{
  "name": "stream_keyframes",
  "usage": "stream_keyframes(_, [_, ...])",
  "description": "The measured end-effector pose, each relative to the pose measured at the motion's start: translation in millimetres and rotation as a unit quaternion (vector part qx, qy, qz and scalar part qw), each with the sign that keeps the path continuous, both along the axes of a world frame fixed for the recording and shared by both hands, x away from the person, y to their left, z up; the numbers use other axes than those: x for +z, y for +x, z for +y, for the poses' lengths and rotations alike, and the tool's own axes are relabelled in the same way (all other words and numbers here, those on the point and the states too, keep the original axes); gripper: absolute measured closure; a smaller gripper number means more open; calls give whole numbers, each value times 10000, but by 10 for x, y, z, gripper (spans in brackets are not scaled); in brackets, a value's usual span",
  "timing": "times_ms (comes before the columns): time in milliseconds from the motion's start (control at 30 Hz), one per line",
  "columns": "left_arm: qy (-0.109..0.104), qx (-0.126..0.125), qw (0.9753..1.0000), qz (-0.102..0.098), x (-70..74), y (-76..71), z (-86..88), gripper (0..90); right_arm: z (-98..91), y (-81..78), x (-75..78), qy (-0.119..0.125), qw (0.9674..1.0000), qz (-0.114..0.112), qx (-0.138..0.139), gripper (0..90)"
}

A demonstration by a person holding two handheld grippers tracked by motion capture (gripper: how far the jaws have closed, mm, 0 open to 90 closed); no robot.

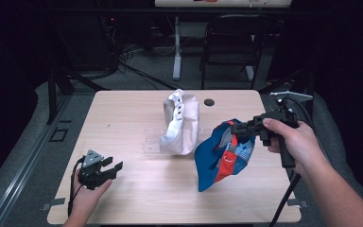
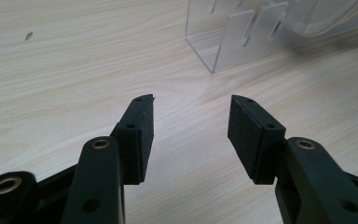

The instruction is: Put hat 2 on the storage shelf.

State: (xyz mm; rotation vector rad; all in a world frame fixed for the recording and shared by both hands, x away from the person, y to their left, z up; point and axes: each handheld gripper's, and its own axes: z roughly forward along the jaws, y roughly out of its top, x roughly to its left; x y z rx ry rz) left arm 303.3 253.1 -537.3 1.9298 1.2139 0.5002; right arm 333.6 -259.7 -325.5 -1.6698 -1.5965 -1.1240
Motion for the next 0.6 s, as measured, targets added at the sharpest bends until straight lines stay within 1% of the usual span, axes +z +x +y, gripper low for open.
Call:
stream_keyframes(100, [-20,15,10000,-40,-5,1,-2,510,-87,58,29,212,9994,-66,-254,783])
stream_keyframes(167, [-35,23,10000,-31,-4,0,2,510,-135,96,32,318,9990,-110,-296,783])
stream_keyframes(200, [-35,21,10000,-29,-5,0,4,510,-149,113,35,388,9985,-113,-378,783])
stream_keyframes(300, [-52,34,10000,-25,-6,1,6,510,-213,168,56,562,9971,-199,-468,783])
stream_keyframes(367, [-33,15,10000,-29,-5,5,13,510,-231,187,71,606,9966,-242,-507,783])
stream_keyframes(400, [-35,18,10000,-26,-5,6,14,510,-268,226,107,703,9953,-305,-600,783])
stream_keyframes(433, [-37,19,10000,-24,-6,7,13,510,-268,226,107,703,9953,-305,-600,783])
stream_keyframes(467, [-44,26,10000,-21,-7,7,10,510,-303,277,138,754,9940,-367,-708,783])
stream_keyframes(533, [-44,28,10000,-20,-8,8,8,509,-312,296,145,770,9936,-377,-732,783])
stream_keyframes(600, [-41,23,10000,-19,-9,9,8,510,-322,362,157,783,9923,-397,-868,783])
